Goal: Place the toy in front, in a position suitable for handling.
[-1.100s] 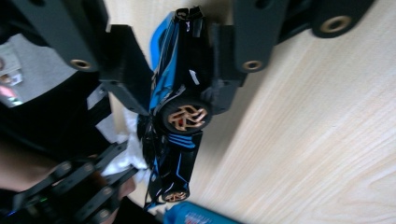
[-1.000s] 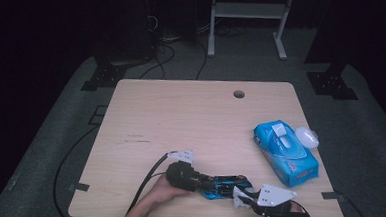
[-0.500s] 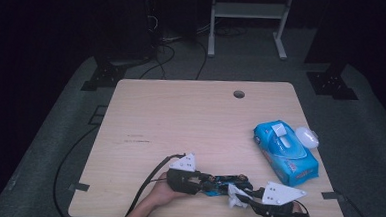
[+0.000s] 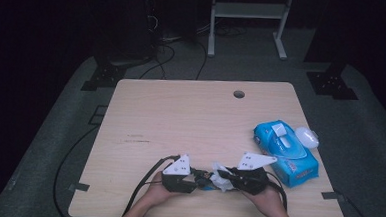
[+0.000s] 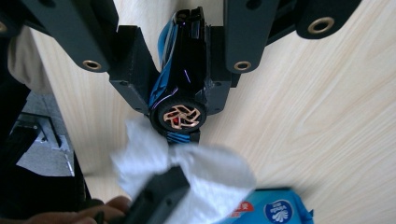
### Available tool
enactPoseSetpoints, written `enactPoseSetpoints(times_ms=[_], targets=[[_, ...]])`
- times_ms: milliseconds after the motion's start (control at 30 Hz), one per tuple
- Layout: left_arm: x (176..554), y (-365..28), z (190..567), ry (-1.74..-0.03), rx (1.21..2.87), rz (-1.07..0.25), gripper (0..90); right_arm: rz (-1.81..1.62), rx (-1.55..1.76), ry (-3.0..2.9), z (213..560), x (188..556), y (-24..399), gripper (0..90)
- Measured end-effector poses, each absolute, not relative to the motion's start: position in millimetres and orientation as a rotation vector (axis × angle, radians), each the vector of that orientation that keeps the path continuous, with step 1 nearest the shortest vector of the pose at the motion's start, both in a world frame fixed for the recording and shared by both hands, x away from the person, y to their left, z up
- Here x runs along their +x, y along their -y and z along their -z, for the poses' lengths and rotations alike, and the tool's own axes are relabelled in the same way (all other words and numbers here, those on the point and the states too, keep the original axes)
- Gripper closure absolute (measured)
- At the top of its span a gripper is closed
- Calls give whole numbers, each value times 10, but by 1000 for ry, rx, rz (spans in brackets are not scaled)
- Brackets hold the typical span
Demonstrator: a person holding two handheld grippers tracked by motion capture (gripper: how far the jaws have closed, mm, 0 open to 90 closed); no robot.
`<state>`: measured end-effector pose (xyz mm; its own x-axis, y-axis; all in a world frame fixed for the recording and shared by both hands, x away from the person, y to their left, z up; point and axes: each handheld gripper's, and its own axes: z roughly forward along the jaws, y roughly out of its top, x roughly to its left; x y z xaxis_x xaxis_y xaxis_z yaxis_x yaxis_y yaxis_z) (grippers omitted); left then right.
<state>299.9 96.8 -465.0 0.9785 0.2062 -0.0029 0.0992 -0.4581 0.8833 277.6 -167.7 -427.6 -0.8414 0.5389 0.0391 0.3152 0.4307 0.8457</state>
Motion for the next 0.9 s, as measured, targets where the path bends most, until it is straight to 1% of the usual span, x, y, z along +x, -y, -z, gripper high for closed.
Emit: enactPoseSetpoints(times_ms=[200,367,400,467,633,900], targets=[[2981,-945,4687,-231,2056,-113,641,-1330,816,-2397,4295,2723,1996,842],[3008,-992,4693,-299,2048,-85,568,-1312,788,-2380,4305,2673,1974,842],[3010,-1000,4701,-300,2054,-76,569,-1310,787,-2381,4305,2671,1965,842],[3014,-1003,4720,-281,2071,-77,635,-1304,778,-2379,4299,2672,1949,842],[2996,-982,4730,-251,2065,-55,681,-1284,705,-2419,4259,2666,1754,842],[2966,-962,4731,-234,2071,-81,688,-1317,578,-2505,4226,2688,1212,842]])
